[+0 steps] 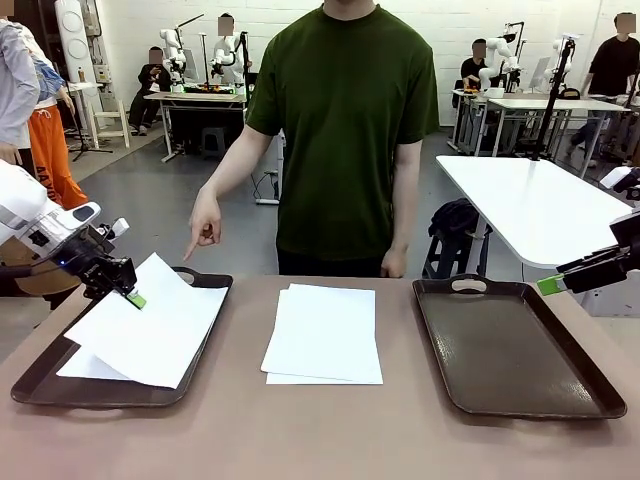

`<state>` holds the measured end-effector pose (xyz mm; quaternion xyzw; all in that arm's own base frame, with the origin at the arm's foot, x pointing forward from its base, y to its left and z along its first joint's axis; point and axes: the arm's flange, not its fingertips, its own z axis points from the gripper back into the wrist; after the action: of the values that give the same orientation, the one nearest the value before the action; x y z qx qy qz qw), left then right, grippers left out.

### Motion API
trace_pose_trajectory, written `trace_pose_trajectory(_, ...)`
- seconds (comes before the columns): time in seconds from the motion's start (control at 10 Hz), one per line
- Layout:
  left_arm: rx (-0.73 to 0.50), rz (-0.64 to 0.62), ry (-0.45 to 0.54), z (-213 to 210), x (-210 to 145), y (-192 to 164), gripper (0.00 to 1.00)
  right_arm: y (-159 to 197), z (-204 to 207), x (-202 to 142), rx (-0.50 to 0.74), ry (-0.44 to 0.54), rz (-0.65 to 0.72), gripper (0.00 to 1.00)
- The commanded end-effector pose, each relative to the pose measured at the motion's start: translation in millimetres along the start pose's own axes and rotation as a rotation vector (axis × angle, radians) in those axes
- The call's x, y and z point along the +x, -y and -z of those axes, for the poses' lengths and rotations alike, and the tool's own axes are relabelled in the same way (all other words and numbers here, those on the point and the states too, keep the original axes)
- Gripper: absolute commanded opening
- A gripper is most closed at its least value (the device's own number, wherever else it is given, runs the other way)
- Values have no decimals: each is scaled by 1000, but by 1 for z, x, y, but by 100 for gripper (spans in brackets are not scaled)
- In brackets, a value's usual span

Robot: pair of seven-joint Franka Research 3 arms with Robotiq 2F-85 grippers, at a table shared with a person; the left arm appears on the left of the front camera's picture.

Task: Sort the A4 documents.
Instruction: Place the A4 Paper in the designated Handle tray.

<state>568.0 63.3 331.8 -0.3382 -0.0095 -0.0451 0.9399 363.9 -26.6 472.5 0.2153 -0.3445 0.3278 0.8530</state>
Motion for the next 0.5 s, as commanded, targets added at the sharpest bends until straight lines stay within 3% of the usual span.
trace_pose_trajectory(0.0, 44, -41, -8, -6, -4, 3, 1, 3, 4, 1, 20, 24, -7, 100)
trace_pose_trajectory(0.1, 55, -48, 0, -6, -5, 2, 1, 3, 4, 1, 20, 24, -7, 100)
trace_pose_trajectory(0.2, 67, -47, -7, -4, -4, 3, 21, 3, 4, 1, 20, 24, -7, 100)
trace_pose_trajectory(0.3, 74, -46, -11, -3, -4, 3, 21, 3, 4, 1, 20, 24, -7, 100)
trace_pose_trajectory(0.4, 88, -46, -11, -4, -4, 2, 41, 3, 4, 1, 20, 24, -7, 100)
